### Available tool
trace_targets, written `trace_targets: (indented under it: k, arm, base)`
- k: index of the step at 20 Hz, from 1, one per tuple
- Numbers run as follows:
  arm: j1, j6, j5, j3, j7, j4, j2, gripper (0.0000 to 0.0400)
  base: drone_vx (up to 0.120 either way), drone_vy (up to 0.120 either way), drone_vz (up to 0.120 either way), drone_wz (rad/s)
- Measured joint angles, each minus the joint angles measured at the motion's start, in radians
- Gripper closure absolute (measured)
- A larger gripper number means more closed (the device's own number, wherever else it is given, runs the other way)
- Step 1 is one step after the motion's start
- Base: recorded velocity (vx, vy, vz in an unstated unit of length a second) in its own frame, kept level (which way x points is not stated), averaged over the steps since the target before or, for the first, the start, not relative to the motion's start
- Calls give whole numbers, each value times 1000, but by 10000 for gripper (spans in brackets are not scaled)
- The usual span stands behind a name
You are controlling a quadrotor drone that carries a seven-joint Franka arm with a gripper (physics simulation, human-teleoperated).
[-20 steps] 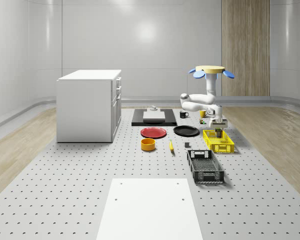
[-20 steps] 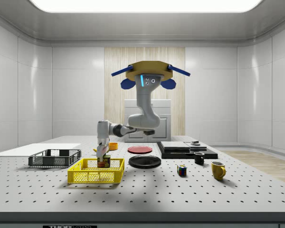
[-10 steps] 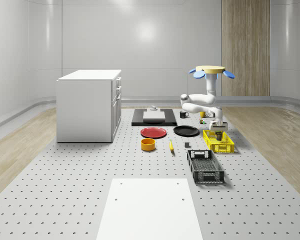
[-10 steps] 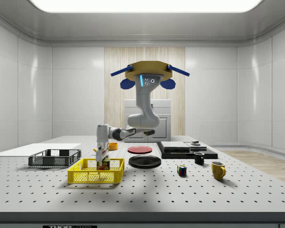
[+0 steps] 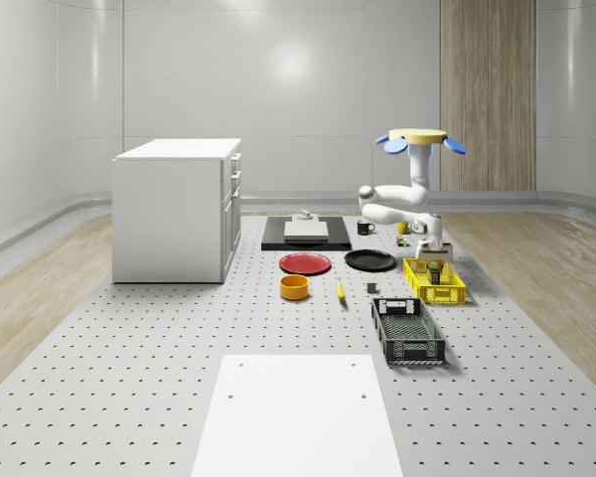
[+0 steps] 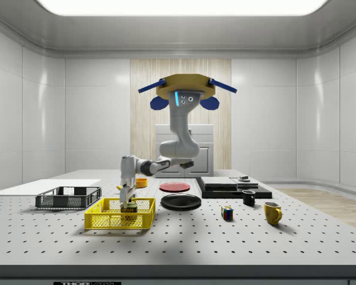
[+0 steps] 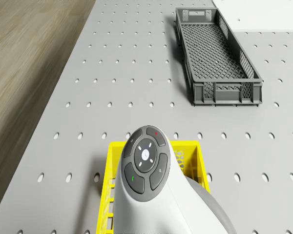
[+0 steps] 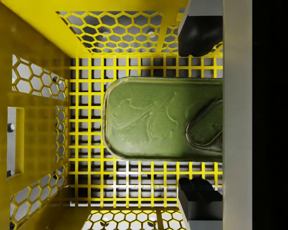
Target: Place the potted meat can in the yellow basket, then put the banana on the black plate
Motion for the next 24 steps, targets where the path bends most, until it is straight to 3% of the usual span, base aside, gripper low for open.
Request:
trace_targets:
  k: [5,24]
  arm:
    - [2,-4,7,7,-1,-3,1,6]
    - [4,-7,10,11,-2,-4,3,0]
  base:
    - [80,-80,120,0]
    - [120,-120,0,0]
